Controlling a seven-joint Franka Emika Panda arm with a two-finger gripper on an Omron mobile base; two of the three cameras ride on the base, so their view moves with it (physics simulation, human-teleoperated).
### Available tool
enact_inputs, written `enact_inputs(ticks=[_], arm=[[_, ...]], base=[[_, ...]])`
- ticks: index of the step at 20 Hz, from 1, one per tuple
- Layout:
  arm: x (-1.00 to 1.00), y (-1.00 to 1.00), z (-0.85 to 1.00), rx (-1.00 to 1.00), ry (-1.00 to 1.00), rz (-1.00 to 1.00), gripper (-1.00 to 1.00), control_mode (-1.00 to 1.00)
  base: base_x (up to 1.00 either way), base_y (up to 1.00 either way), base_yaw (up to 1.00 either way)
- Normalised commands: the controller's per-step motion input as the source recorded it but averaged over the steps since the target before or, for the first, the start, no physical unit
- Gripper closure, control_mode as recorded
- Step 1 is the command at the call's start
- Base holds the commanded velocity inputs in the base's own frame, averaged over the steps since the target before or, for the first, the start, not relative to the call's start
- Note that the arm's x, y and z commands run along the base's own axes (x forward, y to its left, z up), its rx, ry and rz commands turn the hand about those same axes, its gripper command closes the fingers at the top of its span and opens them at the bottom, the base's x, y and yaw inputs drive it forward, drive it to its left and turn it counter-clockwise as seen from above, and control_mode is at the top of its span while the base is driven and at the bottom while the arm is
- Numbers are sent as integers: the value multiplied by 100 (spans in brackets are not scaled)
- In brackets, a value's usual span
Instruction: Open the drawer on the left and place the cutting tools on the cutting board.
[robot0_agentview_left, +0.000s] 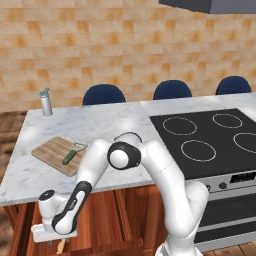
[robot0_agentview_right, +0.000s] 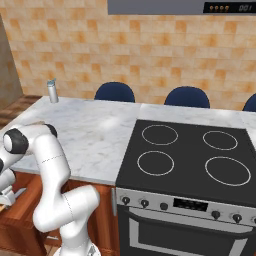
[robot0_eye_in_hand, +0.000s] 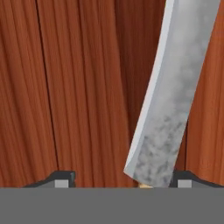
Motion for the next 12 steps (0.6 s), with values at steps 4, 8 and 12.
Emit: enact_inputs(ticks=[4, 8, 12], arm=[[0, 0, -4, -3, 2, 0, 100, -100], [0, 0, 0, 0, 0, 0, 100, -100], [-3, 0, 0, 0, -4, -9, 100, -100]], base=[[0, 0, 0], [0, 0, 0], [0, 0, 0]])
